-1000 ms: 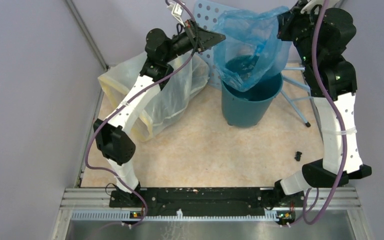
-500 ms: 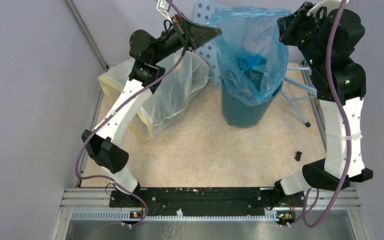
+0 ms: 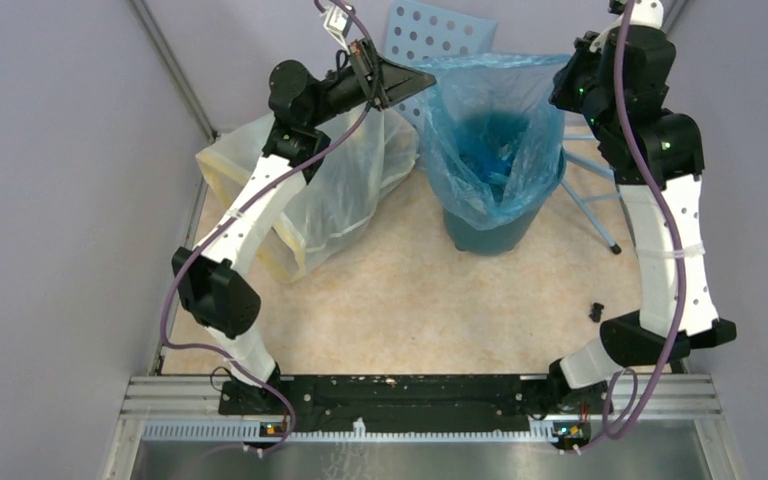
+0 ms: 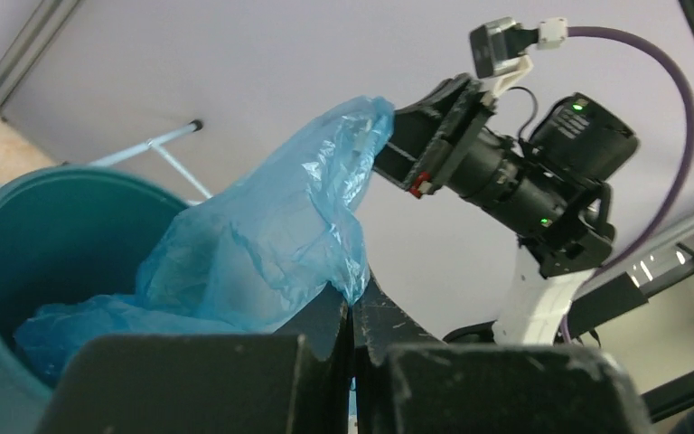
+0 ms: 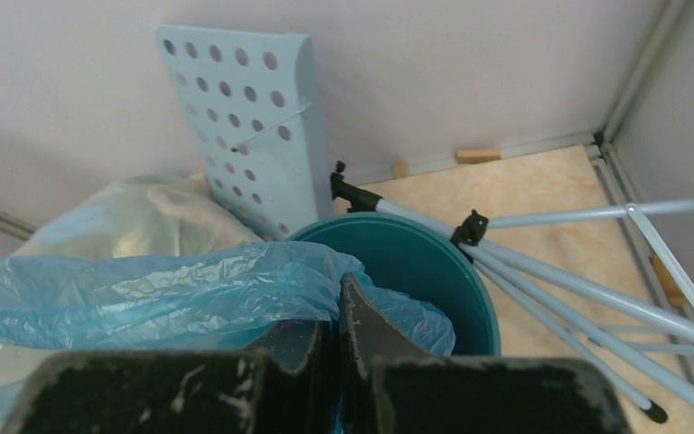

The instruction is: Put the trash bags into the trash bin

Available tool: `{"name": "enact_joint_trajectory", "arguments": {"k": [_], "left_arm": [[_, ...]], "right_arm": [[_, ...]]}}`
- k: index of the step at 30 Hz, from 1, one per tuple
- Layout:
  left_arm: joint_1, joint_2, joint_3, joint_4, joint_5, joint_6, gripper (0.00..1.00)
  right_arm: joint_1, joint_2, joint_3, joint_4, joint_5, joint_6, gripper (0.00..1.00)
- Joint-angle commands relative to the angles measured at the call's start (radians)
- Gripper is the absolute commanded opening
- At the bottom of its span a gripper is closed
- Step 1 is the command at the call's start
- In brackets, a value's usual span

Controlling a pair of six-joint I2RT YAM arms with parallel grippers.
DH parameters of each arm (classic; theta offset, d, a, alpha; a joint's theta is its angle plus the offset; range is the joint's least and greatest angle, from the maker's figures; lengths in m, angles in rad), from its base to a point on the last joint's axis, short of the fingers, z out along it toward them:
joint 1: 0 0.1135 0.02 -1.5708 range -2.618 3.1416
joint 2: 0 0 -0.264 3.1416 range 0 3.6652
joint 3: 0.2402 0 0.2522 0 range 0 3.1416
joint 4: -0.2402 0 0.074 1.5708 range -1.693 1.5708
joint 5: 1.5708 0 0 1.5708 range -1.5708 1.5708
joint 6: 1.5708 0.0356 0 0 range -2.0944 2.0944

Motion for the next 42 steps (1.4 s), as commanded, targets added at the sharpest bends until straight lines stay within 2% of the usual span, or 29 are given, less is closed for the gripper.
{"name": "enact_joint_trajectory", "arguments": {"k": [1,2,3,5,8,11,15,18,20,24,29,33,37,42], "left_arm": [[0.007,0.071,0.076,-0.012,0.05,-0.005,0.0],[0.007,0.09,0.089,-0.01,0.058,-0.013,0.0],[0.007,0.108,0.097,-0.009,0.067,-0.021,0.0],[0.008,0.135,0.11,-0.002,0.079,-0.029,0.0],[0.009,0.157,0.11,0.002,0.084,-0.026,0.0],[0.011,0.171,0.109,0.006,0.093,-0.026,0.0],[0.016,0.183,0.112,0.028,0.097,-0.039,0.0],[0.019,0.191,0.125,0.032,0.105,-0.048,0.0],[0.021,0.194,0.132,0.034,0.109,-0.053,0.0],[0.026,0.194,0.135,0.034,0.118,-0.052,0.0],[0.029,0.211,0.137,0.034,0.111,-0.052,0.0],[0.028,0.269,0.194,0.048,0.099,-0.072,0.0],[0.029,0.348,0.313,0.047,0.086,-0.099,0.0],[0.027,0.447,0.467,0.056,0.032,-0.144,0.0]], "right_arm": [[-0.026,0.057,0.079,-0.042,0.061,-0.025,0.39],[-0.027,0.069,0.104,-0.077,0.066,-0.02,0.57],[-0.027,0.081,0.132,-0.117,0.063,-0.007,0.66],[-0.028,0.092,0.17,-0.21,0.027,0.037,0.76],[-0.027,0.051,0.066,-0.28,-0.056,0.101,0.8],[-0.026,-0.044,-0.133,-0.227,-0.103,0.134,0.81],[-0.027,-0.115,-0.25,-0.15,-0.15,0.134,0.7],[-0.026,-0.085,-0.219,-0.176,-0.175,0.131,0.66],[-0.027,-0.047,-0.185,-0.205,-0.183,0.128,0.58],[-0.026,-0.005,-0.105,-0.262,-0.172,0.139,0.37],[-0.034,0.001,-0.049,-0.331,-0.091,0.153,0.01],[-0.139,0.0,-0.034,-0.331,-0.138,0.15,0.0],[-0.248,0.04,0.062,-0.315,-0.181,0.141,0.0],[-0.301,0.15,0.202,-0.343,-0.237,0.142,0.0]]}}
